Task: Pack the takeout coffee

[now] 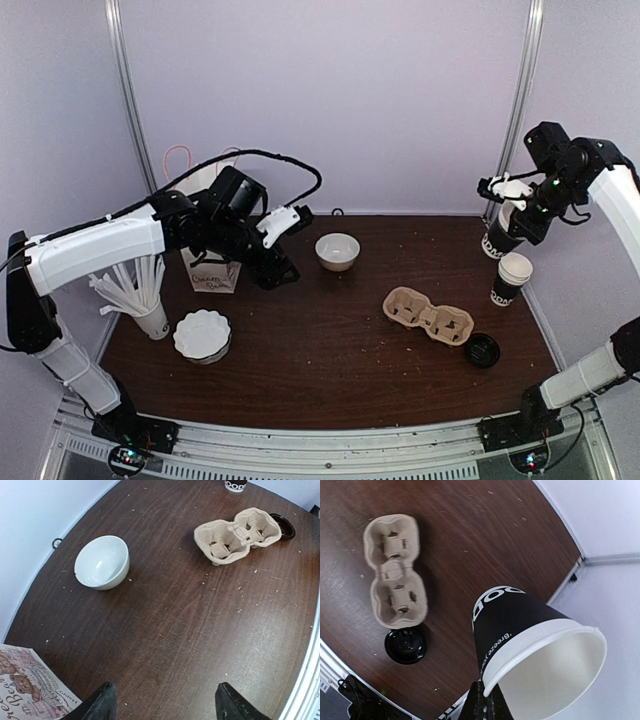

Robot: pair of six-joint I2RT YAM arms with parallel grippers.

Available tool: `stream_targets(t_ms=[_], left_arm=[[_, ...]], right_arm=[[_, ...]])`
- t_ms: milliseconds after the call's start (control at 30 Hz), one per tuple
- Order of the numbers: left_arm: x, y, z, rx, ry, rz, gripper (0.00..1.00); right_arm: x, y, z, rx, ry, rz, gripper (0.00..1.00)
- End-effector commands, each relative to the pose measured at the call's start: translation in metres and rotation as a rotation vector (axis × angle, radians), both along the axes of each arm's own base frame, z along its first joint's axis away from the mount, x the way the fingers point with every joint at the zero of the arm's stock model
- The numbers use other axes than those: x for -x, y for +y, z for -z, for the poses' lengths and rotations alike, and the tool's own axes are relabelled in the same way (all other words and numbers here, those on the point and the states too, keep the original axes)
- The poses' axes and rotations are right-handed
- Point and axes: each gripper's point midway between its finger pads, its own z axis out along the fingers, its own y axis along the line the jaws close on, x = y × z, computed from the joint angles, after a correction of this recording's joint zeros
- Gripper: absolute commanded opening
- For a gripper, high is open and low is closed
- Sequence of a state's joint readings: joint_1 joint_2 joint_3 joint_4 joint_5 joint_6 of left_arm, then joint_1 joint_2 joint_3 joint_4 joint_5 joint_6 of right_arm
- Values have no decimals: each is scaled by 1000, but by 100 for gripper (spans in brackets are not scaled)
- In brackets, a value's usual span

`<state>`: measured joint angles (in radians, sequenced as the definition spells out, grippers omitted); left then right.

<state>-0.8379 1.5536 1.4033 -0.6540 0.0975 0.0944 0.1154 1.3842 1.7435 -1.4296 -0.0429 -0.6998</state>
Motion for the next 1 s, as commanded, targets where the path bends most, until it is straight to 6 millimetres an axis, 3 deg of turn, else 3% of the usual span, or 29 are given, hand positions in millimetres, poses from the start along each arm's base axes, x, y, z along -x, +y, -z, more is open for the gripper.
stream_targets(t_ms=[0,100,300,567,667,833,967], left_arm=[[-21,5,-22,10,-137,-71,72],[-20,14,-25,34,-161,-102,72],[-15,35,-22,12,-227,-124,74],[-9,38,-20,32,-199,-139,74],[-11,40,-23,34,-216,-154,75],[-9,38,-24,49,-200,-147,75],[-7,36,-25,63,-188,-139,75]], right_arm=[[16,61,24,12,3,-262,0],[30,95,49,50,60,-403,0],[61,148,75,155,88,-683,0],[114,221,103,202,199,-979,0],[131,245,109,183,219,-1046,0],[139,283,120,137,164,-1076,0],[148,298,137,171,171,-1120,0]])
